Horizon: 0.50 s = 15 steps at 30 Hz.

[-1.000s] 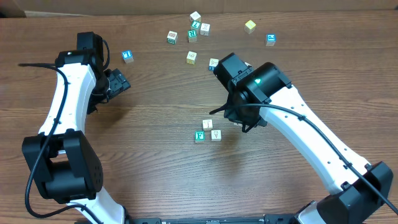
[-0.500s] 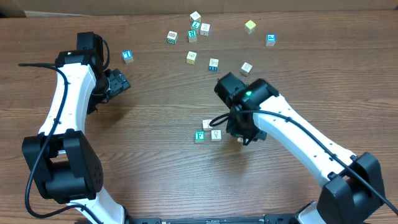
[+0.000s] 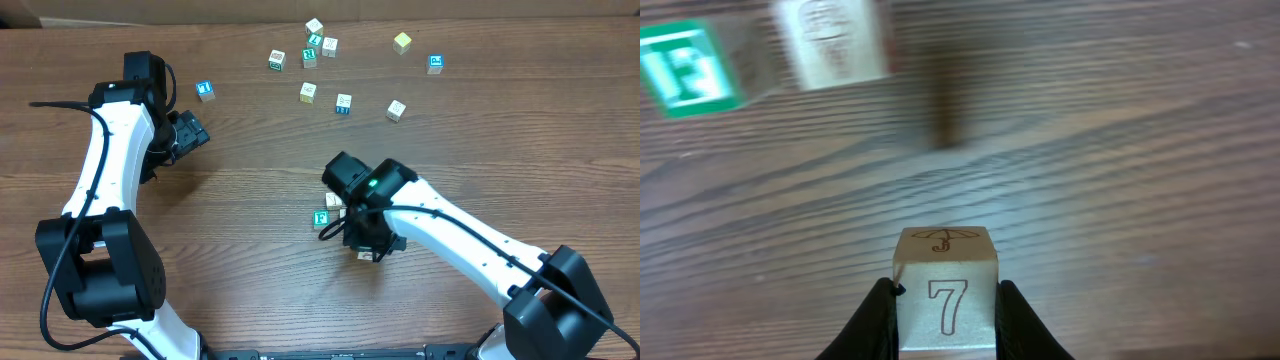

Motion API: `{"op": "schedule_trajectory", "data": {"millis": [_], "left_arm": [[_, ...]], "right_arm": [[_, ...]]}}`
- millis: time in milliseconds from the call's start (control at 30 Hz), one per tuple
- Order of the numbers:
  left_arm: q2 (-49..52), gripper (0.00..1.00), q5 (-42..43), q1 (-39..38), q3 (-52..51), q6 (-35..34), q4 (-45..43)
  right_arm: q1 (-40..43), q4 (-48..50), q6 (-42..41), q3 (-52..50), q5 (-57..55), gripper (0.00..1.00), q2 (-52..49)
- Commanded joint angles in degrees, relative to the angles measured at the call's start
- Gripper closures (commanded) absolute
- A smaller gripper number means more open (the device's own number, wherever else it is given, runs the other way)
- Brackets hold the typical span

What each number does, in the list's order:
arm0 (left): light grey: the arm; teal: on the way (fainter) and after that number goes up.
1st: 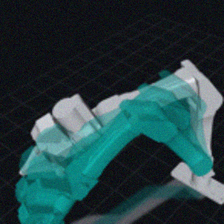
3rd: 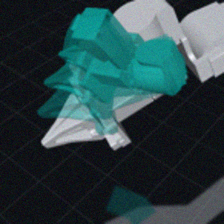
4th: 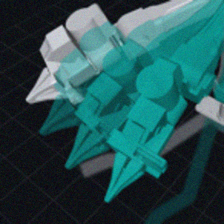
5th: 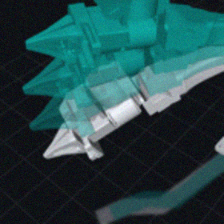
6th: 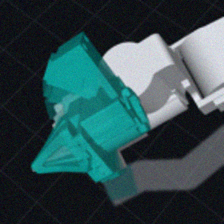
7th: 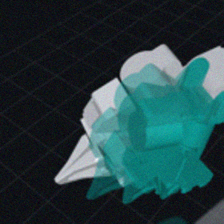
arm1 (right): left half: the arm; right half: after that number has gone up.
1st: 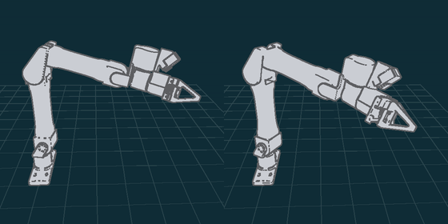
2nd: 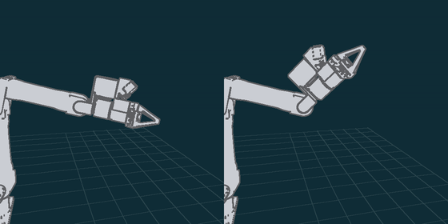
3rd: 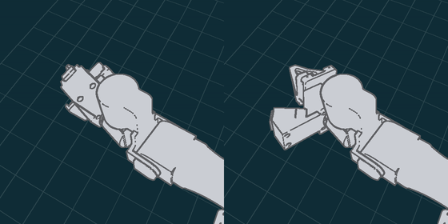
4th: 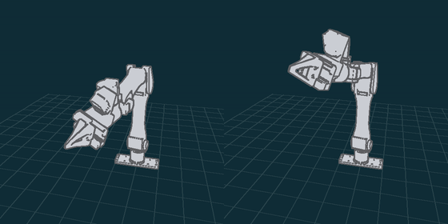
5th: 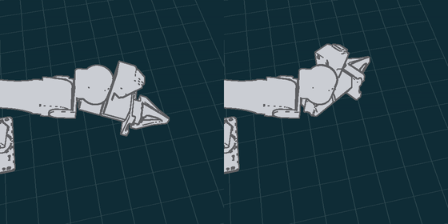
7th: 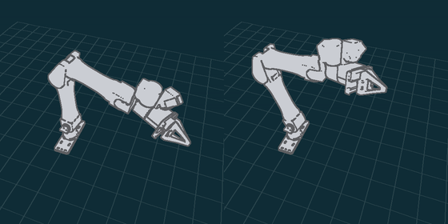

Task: Form a circle
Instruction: 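Lift the '7' block and carry it toward the F block cluster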

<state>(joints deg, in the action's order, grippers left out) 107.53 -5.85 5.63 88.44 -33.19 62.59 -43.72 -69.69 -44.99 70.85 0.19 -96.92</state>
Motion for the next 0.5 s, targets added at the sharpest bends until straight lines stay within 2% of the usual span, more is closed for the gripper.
{"op": "schedule_trajectory", "data": {"millis": [0, 267, 467], "left_arm": [[0.0, 0.0, -0.7, -0.1, 1.2, 0.6, 0.0], [0.0, 0.0, -0.7, -0.1, 1.2, 0.6, 0.0], [0.0, 0.0, -0.7, -0.1, 1.2, 0.6, 0.0]], "right_arm": [[-2.6, 1.6, -0.2, -0.5, 0.7, 0.81, 0.8], [-9.1, 5.9, -0.2, -1.3, 0.3, 0.8, 0.7], [-10.0, 7.8, -0.2, -2.6, -1.0, 0.8, 0.6]]}}
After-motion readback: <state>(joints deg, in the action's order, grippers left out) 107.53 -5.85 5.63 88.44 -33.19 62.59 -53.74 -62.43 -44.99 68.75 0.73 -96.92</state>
